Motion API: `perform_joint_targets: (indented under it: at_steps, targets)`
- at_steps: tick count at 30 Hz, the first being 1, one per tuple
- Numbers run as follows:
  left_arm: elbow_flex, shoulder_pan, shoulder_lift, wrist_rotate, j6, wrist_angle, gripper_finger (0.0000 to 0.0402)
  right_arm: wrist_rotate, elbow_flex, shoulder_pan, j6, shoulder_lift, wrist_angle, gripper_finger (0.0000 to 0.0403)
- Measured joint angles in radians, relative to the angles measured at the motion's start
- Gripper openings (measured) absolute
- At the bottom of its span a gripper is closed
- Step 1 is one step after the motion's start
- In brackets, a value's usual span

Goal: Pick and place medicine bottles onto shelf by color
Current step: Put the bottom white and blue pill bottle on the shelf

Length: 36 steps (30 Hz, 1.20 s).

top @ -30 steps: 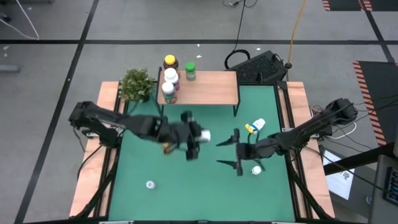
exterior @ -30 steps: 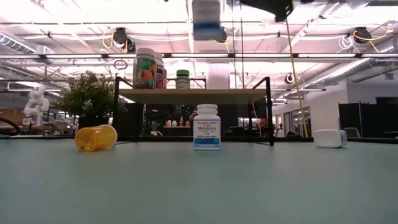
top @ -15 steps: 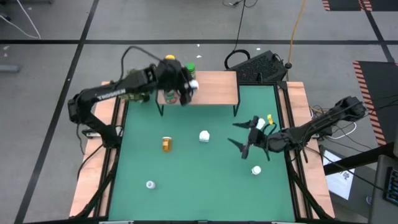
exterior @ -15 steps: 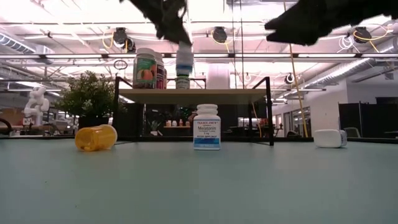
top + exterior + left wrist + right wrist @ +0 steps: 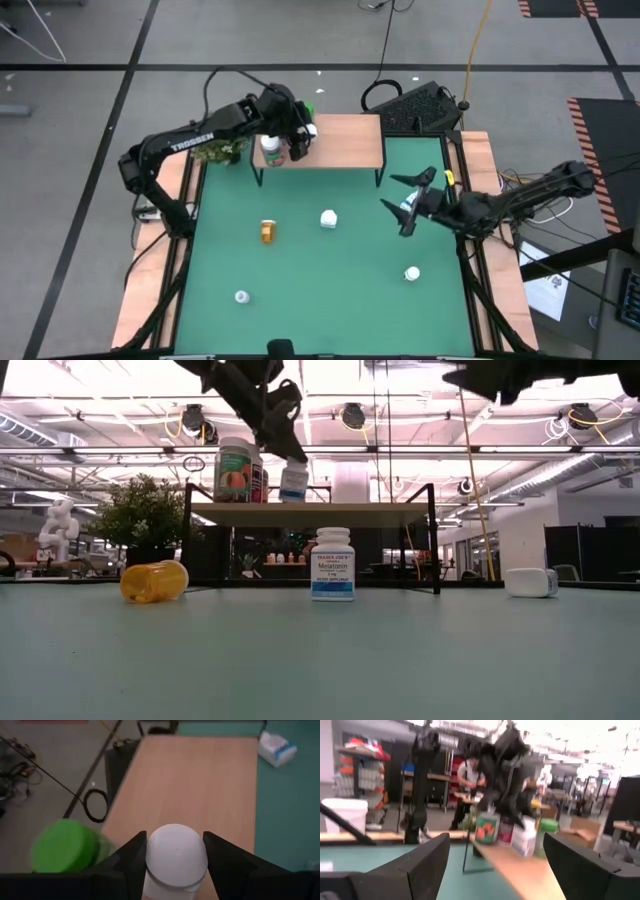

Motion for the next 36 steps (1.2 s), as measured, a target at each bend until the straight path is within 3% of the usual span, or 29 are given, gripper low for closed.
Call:
perform_joint_targets:
  at_steps: [13, 36]
  targets:
    - [0.000, 0.019, 0.016, -0.015, 0.052, 0.005, 0.0189, -0.001, 0.000, -0.003, -0.190, -0.113, 0.043, 0.0318]
    - [0.000, 0.019, 0.025, -0.014, 0.000, 0.007, 0.0191, 0.001, 0.000, -0.003, -0.208, -0.118, 0.049, 0.0318]
